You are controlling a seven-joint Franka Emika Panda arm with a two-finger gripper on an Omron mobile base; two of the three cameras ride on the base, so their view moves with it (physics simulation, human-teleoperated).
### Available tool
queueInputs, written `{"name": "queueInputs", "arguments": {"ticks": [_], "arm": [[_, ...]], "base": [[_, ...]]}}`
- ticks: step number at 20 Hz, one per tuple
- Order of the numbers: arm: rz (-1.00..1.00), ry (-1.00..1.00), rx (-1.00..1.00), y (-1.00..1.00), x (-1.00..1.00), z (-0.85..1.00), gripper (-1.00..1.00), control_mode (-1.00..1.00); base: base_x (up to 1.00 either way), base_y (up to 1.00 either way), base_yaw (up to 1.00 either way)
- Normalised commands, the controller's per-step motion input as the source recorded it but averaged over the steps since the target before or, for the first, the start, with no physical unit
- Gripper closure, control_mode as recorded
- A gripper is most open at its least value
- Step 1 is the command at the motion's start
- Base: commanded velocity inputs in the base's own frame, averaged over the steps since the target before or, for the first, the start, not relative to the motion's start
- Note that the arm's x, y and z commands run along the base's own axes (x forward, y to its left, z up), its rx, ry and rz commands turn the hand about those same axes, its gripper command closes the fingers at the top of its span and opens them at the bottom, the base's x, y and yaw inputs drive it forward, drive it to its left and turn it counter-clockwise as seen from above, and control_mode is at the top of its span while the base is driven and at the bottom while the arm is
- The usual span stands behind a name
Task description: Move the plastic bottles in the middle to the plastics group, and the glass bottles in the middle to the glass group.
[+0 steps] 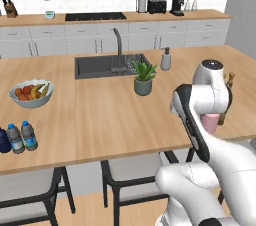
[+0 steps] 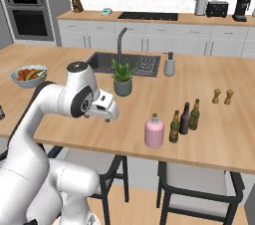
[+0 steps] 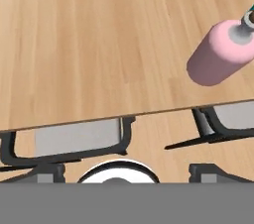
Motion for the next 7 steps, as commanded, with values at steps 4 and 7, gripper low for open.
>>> {"name": "queueInputs", "arguments": {"ticks": [4,7], "arm": [[0.15,-0.03,0.03,0.31,-0.95,0.26,-1.0,-1.0],[0.08,-0.26,-0.02,0.27,-1.0,0.16,-1.0,-1.0]], "base": [[0.0,0.0,0.0],[0.0,0.0,0.0]]}}
